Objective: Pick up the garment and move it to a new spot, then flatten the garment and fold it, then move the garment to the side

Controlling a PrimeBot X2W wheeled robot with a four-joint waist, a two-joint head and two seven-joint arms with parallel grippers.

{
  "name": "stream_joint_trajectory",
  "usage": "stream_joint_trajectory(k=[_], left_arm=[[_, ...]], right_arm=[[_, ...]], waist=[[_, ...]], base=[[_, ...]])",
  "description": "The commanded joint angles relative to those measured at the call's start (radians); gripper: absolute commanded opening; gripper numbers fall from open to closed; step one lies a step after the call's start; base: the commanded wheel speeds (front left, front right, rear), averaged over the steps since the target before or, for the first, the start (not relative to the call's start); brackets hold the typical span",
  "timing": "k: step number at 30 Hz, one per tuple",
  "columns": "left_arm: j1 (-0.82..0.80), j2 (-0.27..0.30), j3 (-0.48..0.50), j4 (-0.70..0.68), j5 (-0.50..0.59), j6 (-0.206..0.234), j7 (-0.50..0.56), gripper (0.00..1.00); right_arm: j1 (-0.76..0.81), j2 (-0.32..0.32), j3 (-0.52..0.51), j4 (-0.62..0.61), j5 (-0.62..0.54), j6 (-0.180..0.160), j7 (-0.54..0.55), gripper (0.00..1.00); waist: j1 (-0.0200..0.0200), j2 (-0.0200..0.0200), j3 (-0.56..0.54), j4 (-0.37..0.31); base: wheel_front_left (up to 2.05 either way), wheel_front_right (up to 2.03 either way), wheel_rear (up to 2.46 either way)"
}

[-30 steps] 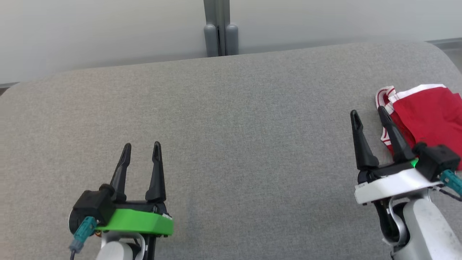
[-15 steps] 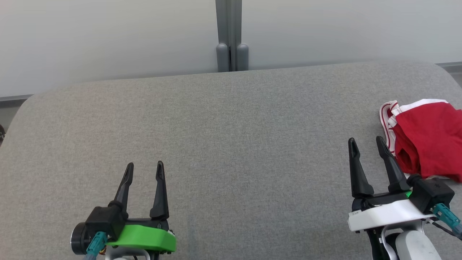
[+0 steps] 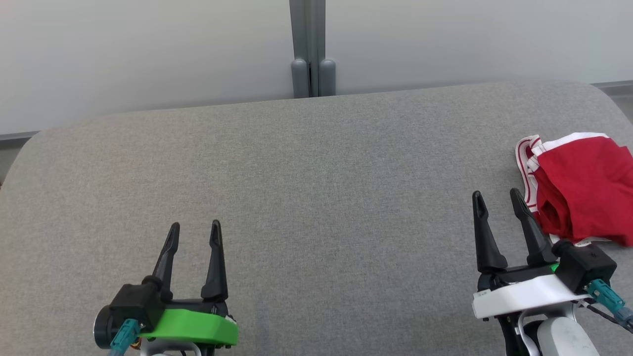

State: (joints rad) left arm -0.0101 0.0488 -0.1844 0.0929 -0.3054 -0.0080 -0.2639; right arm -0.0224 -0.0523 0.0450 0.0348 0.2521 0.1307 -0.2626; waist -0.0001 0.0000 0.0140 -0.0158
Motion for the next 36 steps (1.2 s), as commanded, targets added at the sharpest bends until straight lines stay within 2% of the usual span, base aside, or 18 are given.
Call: stream_joint_trajectory(k=[1,10,27,28,31,36], left_arm=[[0.017,0.004,0.007,-0.002,-0.001,0.0,0.0,1.0],[0.022,0.004,0.017,-0.009,-0.03,-0.032,0.0,1.0],[0.022,0.004,0.014,0.008,-0.039,-0.042,0.0,1.0],[0.011,0.0,0.012,0.009,-0.034,-0.038,0.0,0.0],[0.016,-0.001,0.01,0.033,-0.039,-0.038,0.001,0.0],[0.011,0.004,0.024,0.035,-0.134,-0.042,0.021,0.0]], right_arm=[[0.005,0.0,0.002,0.004,0.001,0.0,-0.003,1.0],[0.004,0.001,0.01,0.009,0.01,0.0,-0.003,1.0],[-0.004,0.001,0.023,0.015,0.021,0.0,-0.003,1.0],[-0.002,0.002,0.023,0.013,0.018,0.0,0.0,0.0],[0.008,0.003,0.025,0.035,0.023,0.0,0.001,0.0],[0.005,-0.002,0.02,0.042,0.124,0.0,0.02,0.0]], waist=[[0.0001,0.0,0.001,-0.001],[0.0001,0.0,0.003,-0.003],[0.0001,0.0,0.003,-0.003],[0.0001,0.0,0.003,-0.003],[0.0001,0.0,0.003,-0.003],[0.0001,0.0,0.003,-0.002]], base=[[0.0,0.0,0.0],[0.0,0.0,0.0],[0.0,0.0,0.0],[0.0,0.0,0.0],[0.0,0.0,0.0],[0.0,0.0,0.0]])
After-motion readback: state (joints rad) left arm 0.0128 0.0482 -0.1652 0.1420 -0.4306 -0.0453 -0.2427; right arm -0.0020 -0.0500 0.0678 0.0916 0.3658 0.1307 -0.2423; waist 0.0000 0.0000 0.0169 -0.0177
